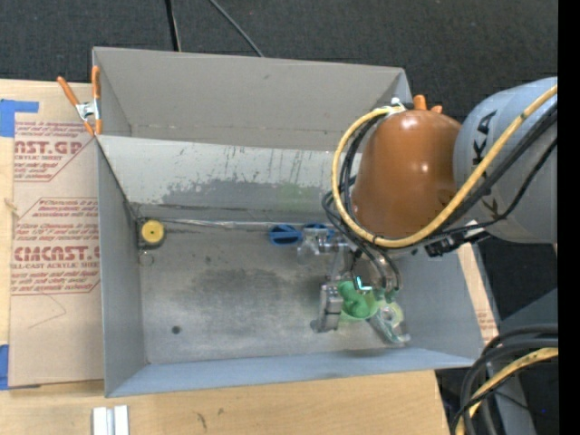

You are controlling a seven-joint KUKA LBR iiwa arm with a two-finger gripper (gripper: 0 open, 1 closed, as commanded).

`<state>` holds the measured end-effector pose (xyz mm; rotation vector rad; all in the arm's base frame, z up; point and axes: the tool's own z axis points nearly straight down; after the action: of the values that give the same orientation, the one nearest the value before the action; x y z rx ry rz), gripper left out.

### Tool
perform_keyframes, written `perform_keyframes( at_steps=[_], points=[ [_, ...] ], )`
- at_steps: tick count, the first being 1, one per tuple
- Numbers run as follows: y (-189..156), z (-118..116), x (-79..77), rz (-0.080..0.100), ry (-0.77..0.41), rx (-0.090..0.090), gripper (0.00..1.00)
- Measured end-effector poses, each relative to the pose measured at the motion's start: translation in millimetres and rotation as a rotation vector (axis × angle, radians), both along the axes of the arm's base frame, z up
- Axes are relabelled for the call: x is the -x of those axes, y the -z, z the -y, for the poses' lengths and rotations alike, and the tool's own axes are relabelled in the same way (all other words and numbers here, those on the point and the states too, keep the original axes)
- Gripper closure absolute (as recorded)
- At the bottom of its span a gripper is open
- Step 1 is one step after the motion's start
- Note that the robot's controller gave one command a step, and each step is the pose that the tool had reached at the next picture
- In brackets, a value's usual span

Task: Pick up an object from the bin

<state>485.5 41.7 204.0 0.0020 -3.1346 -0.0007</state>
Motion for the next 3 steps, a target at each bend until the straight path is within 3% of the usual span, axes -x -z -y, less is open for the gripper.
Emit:
perform_keyframes(
  at_steps=[1, 2, 3],
  points=[
    [64.6, 76.6, -36.5, 0.003, -0.05, 0.003, 0.0],
    [133.3, 132.3, -35.4, 0.011, -0.129, 0.004, 0.0],
    [89.1, 114.6, -25.2, 0.01, -0.382, -0.001, 0.0]
  ],
)
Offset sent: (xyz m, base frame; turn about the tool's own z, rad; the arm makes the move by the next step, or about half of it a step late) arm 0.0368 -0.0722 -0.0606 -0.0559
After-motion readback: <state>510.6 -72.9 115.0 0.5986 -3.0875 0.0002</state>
